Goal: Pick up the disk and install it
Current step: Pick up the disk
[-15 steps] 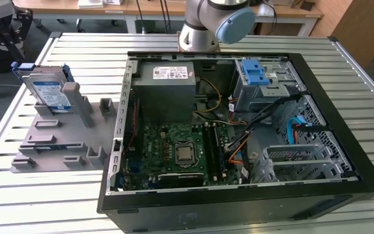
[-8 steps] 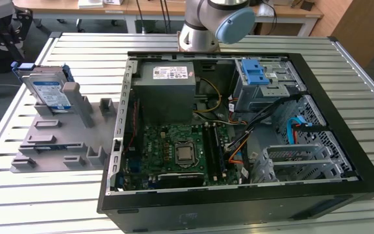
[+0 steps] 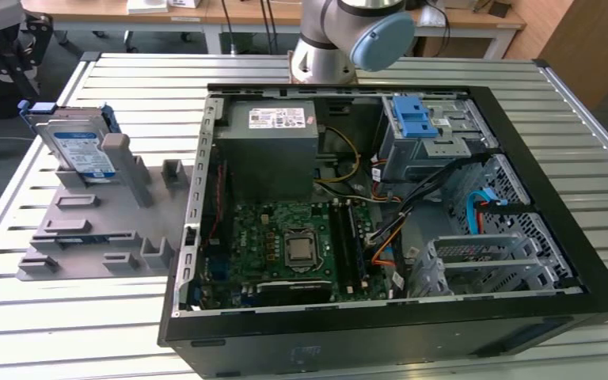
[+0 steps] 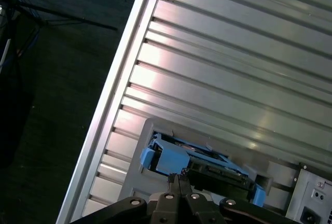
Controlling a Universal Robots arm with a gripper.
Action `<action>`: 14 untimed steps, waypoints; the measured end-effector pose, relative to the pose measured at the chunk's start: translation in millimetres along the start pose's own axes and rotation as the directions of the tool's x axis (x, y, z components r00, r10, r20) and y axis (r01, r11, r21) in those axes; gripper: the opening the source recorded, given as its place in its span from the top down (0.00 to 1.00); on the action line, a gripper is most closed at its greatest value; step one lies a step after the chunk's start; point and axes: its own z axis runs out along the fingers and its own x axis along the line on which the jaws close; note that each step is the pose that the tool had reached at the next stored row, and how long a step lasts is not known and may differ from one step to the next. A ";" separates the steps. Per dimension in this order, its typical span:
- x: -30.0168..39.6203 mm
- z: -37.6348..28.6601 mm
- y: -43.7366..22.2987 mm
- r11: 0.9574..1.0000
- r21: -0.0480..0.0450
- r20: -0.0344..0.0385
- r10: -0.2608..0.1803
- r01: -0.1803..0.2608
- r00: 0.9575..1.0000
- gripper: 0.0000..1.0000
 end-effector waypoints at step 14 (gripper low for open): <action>0.5 0.0 0.2 1.000 0.000 -0.001 -0.026 0.026 1.000 0.89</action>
